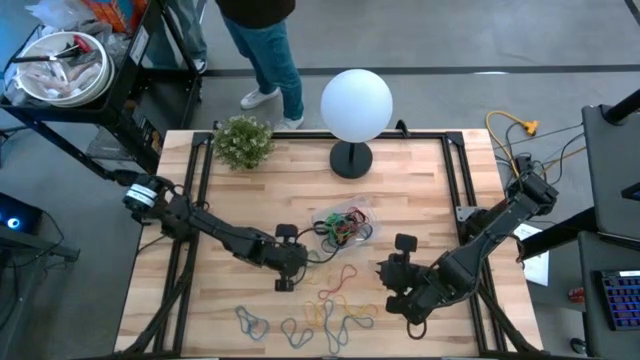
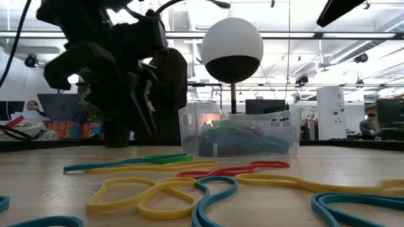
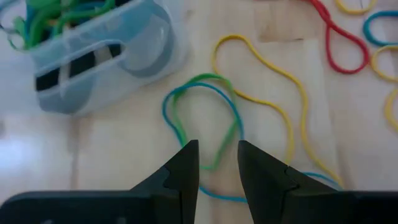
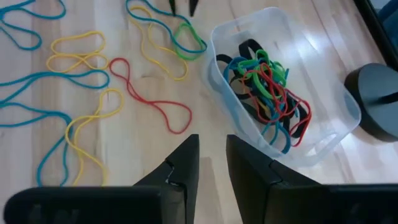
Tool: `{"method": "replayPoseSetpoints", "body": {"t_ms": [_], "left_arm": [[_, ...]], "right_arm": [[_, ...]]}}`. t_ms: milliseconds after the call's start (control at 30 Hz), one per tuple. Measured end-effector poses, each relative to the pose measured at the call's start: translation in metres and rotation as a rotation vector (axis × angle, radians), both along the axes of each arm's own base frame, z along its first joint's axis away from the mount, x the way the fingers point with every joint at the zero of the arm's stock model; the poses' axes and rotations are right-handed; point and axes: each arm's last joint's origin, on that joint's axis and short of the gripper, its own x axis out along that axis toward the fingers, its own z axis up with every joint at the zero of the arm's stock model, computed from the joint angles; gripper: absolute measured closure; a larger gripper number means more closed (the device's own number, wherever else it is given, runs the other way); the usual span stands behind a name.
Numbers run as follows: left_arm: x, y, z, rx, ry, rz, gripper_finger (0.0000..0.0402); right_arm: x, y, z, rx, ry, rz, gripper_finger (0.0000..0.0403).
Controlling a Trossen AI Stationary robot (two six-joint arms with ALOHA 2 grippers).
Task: Pick and place rubber bands into bin
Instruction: Put the green rubber band into the transparent bin
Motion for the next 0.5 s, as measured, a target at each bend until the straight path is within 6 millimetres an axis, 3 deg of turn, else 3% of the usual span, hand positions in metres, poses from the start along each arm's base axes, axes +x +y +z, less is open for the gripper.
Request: {"method": "replayPoseSetpoints", "body": {"t_ms": [300, 500], "left_arm": [[0.006, 0.007, -0.012, 0.045, 0.063, -0.185, 0.0307], [0.009, 0.010, -0.022, 0.054, 0.090, -0.211, 0.0307]], "right_arm": [[-0.007, 0.007, -0.003, 0.036, -0.009, -0.022, 0.0335], [-0.011, 0.010, -0.004, 0.068, -0.021, -0.050, 0.0335]]}}
